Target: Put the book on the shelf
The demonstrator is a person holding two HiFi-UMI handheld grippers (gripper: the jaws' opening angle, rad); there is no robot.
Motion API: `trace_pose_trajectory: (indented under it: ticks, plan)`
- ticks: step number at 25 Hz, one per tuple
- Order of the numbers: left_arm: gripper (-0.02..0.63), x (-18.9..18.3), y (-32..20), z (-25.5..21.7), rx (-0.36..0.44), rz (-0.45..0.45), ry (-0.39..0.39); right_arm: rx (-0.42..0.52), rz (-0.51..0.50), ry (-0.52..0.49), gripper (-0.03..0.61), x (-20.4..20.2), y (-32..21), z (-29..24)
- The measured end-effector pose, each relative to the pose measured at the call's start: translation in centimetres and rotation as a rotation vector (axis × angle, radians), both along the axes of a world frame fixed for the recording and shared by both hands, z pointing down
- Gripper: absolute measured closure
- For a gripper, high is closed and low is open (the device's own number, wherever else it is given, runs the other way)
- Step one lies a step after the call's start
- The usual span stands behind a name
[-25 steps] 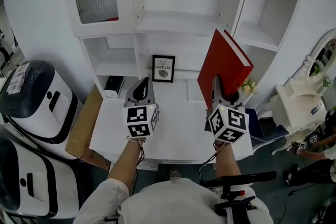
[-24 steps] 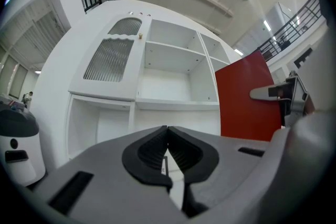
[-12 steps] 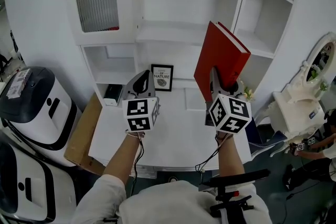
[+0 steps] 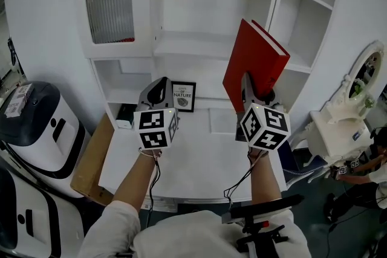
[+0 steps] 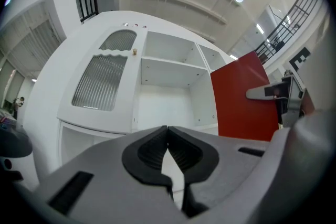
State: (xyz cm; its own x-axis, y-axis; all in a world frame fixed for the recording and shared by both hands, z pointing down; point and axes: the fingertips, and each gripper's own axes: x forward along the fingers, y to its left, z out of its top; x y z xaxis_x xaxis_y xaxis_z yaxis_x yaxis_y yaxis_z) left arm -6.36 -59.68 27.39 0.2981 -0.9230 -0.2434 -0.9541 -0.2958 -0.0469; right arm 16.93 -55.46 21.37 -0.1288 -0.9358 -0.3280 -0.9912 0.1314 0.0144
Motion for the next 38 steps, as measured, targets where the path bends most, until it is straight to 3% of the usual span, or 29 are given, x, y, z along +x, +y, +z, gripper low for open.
trace_pose_trajectory:
  ticks: [12,38]
  plan:
    - [0.606,0.7,-0.7,-4.1,0.063,0.002,-0.027,0.055,0.002,0.034,0.403,0.0,-0.7,-3.7]
    - [0.604,1.4,-1.0,-14.1,0.201,0.001,-0.074,0.188,-0.004,-0.008,0.402,0.5,-2.3,-13.5]
